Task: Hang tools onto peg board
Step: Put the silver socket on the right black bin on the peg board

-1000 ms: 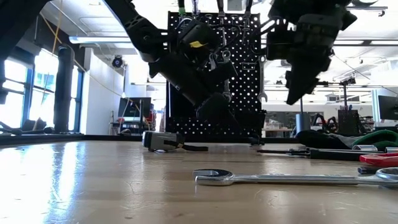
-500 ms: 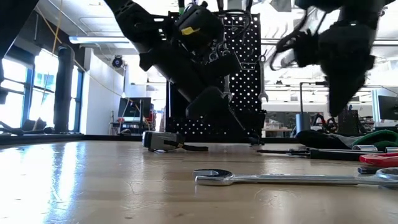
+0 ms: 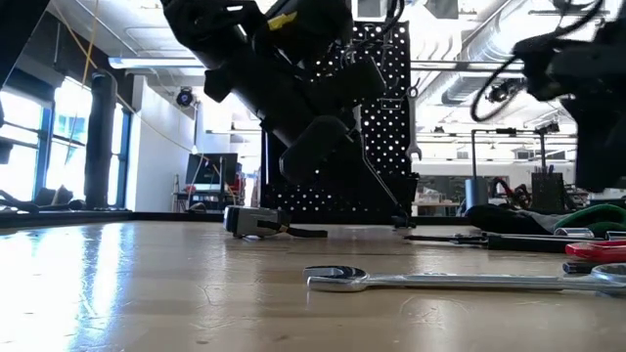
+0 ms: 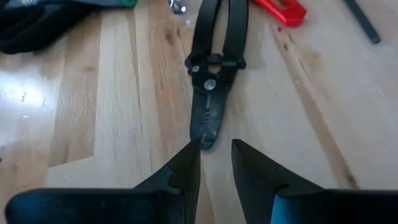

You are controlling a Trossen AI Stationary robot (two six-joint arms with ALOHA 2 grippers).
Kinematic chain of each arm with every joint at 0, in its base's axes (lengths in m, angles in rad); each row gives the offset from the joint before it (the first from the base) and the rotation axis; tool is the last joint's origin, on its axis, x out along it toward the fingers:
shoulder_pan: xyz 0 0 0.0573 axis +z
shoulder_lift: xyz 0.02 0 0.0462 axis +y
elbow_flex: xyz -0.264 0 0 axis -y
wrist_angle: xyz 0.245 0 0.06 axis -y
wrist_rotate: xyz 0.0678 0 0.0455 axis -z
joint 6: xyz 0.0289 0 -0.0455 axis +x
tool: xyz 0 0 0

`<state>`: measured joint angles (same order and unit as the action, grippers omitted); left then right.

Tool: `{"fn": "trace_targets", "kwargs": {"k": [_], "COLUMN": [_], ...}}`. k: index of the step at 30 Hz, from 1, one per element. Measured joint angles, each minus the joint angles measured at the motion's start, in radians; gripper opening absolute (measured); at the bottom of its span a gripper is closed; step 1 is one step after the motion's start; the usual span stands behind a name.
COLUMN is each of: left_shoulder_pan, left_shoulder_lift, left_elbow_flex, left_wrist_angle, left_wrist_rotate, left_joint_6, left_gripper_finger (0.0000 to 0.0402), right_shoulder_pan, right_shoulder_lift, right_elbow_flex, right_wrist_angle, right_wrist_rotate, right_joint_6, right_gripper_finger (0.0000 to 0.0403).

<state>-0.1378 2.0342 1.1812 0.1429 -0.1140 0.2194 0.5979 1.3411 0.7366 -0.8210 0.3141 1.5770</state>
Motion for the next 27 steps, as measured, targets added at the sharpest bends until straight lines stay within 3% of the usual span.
{"fn": "trace_targets", "kwargs": {"k": [5, 9, 17, 27], "left_shoulder_pan": [-0.002, -0.002, -0.003, -0.002], "left_shoulder_lift": [0.000, 0.000, 0.000, 0.000], "left_elbow_flex": [0.000, 0.000, 0.000, 0.000], "left_wrist_angle": [0.020, 0.026, 0.037, 0.042], "left_wrist_rotate": [0.000, 0.000, 0.000, 0.000], "left_joint_6": [-0.005, -0.009, -0.019, -0.027], "left_gripper_finger": [0.0085, 0.0085, 0.0085, 0.0085], "right_shoulder_pan": [0.054, 0.064, 0.032, -0.003], "right_shoulder_lift": [0.001, 0.001, 0.015, 0.142], "right_elbow_flex": [-0.091, -0.133, -0.150, -0.144], "right_wrist_angle": [0.095, 0.157, 0.205, 0.271], "right_wrist_rotate": [0.029, 0.064, 0.115, 0.101], "right_joint_6": [0.186, 0.253, 0.232, 0.199], "right_gripper_finger": [0.0195, 0.0204, 0.0204, 0.0204]}}
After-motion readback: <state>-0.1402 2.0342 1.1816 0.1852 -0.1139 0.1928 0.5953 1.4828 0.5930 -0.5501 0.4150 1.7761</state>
